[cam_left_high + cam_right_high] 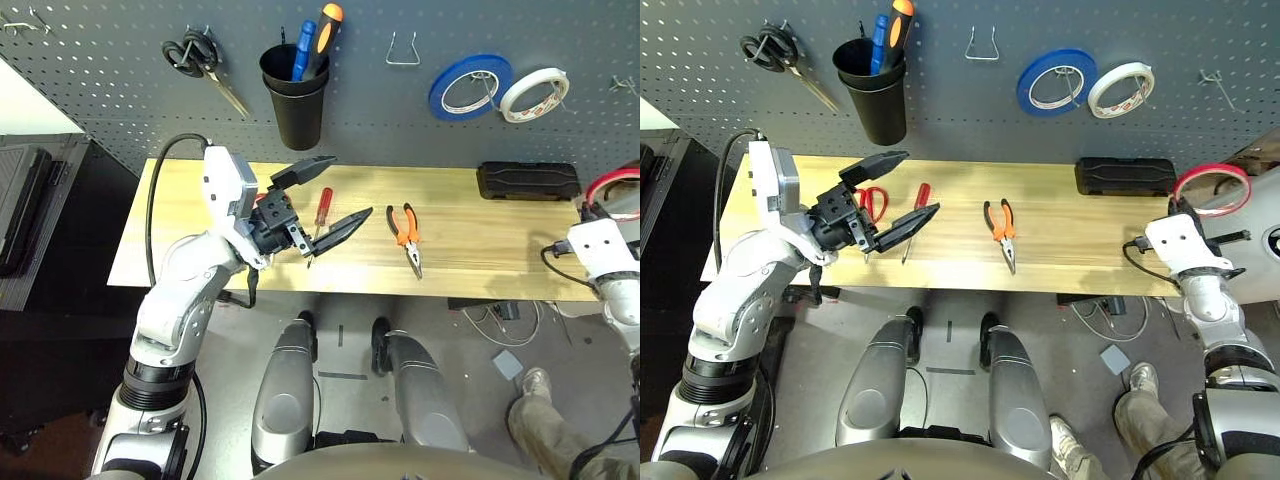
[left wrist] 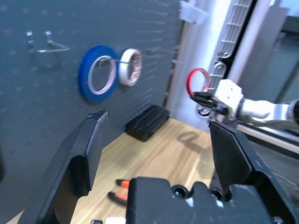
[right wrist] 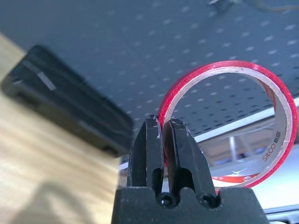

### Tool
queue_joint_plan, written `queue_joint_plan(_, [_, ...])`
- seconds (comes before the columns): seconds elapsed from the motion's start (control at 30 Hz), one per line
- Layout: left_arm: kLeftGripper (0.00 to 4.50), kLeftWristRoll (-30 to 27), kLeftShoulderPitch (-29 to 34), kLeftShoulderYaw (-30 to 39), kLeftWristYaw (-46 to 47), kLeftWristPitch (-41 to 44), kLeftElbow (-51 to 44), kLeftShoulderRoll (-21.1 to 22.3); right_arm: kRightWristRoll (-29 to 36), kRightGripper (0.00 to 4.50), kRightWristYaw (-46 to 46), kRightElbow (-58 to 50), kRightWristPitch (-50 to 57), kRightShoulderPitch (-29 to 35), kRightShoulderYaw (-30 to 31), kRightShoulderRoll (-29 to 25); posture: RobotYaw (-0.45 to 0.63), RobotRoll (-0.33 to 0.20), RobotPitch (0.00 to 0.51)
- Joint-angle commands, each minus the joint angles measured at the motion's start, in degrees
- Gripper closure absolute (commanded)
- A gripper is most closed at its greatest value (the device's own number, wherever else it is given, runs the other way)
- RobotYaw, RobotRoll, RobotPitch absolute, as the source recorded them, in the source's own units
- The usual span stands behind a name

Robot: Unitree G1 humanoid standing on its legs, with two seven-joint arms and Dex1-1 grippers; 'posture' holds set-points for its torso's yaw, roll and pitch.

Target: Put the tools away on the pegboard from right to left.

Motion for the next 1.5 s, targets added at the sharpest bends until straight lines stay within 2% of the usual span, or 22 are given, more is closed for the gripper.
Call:
queue_joint_plan(0.03, [0.00, 0.2, -0.4, -1.7, -1.1, 0.6, -1.2, 1.2, 0.9, 4.48, 0.2, 2.1, -0.5, 0.1, -1.0, -1.0, 0.25, 0.000, 0.244])
queue_joint_plan(0.2, [0.00, 1.4, -1.0, -3.1, -2.4, -0.3, -0.6, 3.3, 2.3, 4.48, 2.5, 2.7, -2.2, -2.0, -1.8, -1.5, 0.24, 0.000, 0.240])
queue_joint_plan(0.4, [0.00, 1.8, -1.4, -4.0, -2.8, -0.9, 0.0, 3.1, 2.9, 4.48, 4.8, 3.3, -3.8, -4.5, -1.7, -2.0, 0.23, 0.000, 0.236])
queue_joint_plan(0.63, [0.00, 2.4, -1.3, -5.1, -3.6, -2.0, 1.5, 2.7, 4.3, 4.48, 10.4, 4.8, -1.2, -11.0, -1.7, -1.4, 0.23, 0.000, 0.240])
queue_joint_plan(0.93, [0.00, 3.0, -1.6, -5.9, -2.9, -1.4, 1.0, 2.6, 3.6, 4.48, 18.8, 7.8, 12.4, -23.8, -0.5, 0.4, 0.25, 0.000, 0.254])
queue_joint_plan(1.1, [0.00, 3.0, -1.7, -6.0, -2.0, -0.1, 0.2, 2.9, 2.6, 4.48, 19.3, 8.9, 19.3, -28.7, 0.0, 1.7, 0.26, 0.000, 0.257])
queue_joint_plan(1.23, [0.00, 3.1, -2.2, -6.1, -1.4, 1.5, -0.3, 3.5, 1.9, 4.48, 15.7, 9.8, 24.8, -32.1, -0.2, 2.5, 0.26, 0.000, 0.259])
queue_joint_plan(1.27, [0.00, 3.2, -2.4, -6.2, -1.4, 2.0, -0.4, 3.8, 1.8, 3.88, 14.6, 9.8, 25.2, -32.4, -0.3, 2.5, 0.26, 0.000, 0.259])
queue_joint_plan(1.37, [0.00, 3.2, -2.7, -6.2, -1.1, 3.0, -0.7, 4.2, 1.6, 2.99, 12.3, 9.5, 23.6, -31.8, -0.4, 2.5, 0.26, 0.000, 0.262])
queue_joint_plan(1.5, [0.00, 3.3, -3.1, -6.3, -0.7, 4.1, -0.7, 4.6, 1.8, 1.54, 9.6, 8.4, 16.6, -27.7, -0.7, 2.6, 0.26, 0.000, 0.269])
